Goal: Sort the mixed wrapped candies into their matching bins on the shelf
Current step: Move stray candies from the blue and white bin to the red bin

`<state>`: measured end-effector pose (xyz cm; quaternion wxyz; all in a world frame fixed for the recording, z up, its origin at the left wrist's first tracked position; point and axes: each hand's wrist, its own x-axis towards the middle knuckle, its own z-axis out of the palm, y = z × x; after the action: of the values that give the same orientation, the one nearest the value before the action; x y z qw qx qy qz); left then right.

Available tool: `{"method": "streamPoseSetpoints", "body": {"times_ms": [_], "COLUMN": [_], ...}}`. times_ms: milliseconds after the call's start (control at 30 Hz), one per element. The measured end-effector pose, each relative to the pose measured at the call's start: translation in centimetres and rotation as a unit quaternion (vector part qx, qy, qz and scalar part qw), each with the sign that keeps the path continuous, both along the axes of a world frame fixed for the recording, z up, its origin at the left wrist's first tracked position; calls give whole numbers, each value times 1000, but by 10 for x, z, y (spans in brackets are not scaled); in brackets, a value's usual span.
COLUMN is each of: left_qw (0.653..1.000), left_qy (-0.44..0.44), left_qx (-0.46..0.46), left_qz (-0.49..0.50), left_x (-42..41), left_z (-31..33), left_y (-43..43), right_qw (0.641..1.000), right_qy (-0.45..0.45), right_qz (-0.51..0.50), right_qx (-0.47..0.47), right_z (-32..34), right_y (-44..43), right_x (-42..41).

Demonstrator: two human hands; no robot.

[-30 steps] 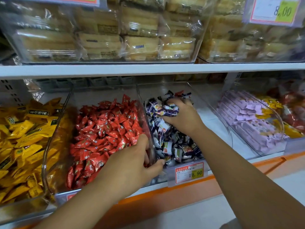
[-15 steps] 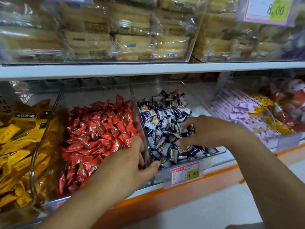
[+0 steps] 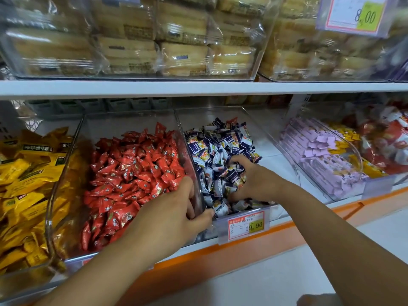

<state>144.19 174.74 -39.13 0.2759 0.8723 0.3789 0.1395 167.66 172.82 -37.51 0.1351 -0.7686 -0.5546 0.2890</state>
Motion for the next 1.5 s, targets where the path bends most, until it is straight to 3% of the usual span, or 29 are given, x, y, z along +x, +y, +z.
{"method": "streamPoseSetpoints", "body": {"times_ms": [333,667,833,900,967,1067,1500], "left_qw": [1000,998,998,998,999,999,999], "left_qy": [-7,-5,4,4,2,-2,-8], "left_qx": [-24,-56,-54,-55,-52,-48,-33], "left_qz": [13,21,17,17,16,13,9], "left_x": [0,1,0,0,0,0,1], "left_z": [6,9,8,8,7,6,2], "left_y": [-3,0,2,2,2,2,2], "right_qw": [966,951,966,984,999,965,964], "right_qy": [208,188,202,126,2,-183,-73], "right_qz": [-119,-56,32,15,7,91,78], "right_qx": [101,237,157,127,31,-162,-242], "right_z": [23,27,48,61,65,51,21], "right_y": [20,54,27,8,-9,-24,-8], "right_x": [9,-13,-10,5,15,7,7]}}
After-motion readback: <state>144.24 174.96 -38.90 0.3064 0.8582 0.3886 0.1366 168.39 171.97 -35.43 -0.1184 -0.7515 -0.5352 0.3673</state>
